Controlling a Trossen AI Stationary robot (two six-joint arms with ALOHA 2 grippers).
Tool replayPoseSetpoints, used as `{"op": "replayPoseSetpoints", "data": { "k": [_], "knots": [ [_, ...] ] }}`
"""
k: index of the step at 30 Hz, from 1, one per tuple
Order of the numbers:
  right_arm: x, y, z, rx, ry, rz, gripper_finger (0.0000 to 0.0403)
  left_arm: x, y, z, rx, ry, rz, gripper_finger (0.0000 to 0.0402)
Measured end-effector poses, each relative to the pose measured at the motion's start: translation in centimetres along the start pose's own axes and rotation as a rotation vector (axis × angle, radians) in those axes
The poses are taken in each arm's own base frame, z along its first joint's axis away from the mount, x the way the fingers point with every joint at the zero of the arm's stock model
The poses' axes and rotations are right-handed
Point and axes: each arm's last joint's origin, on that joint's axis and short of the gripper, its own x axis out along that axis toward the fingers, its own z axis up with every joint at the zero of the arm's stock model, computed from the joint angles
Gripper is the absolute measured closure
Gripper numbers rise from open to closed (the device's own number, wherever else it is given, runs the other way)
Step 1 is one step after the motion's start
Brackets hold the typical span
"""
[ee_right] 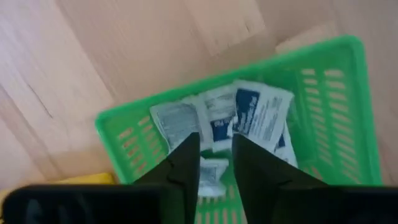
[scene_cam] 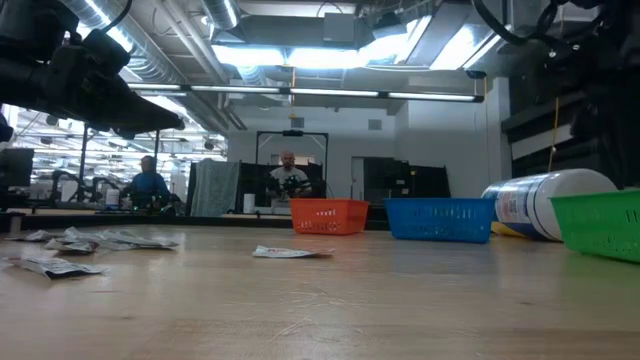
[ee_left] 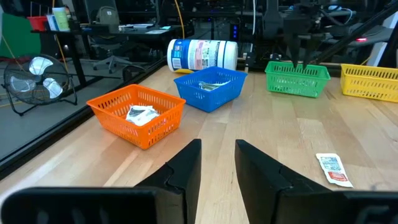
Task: Pick & Place First Aid Supplies
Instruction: Put the orange ointment pack into the yellow basket
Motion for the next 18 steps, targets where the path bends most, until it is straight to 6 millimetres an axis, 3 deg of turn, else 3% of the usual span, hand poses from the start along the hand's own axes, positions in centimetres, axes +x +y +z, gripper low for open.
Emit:
{"op": "replayPoseSetpoints", "data": {
  "k": [9,18],
  "knots": [
    [-0.3,1.7,3.0,-0.143,-0.251,0.209,0.0297,0.0,0.0,0.0,0.0,0.0,0.0,0.0309],
    [-3.1,4.3,6.4,-0.649,-0.799,0.348,0.0297,0.0,0.0,0.0,0.0,0.0,0.0,0.031]
  ]
}}
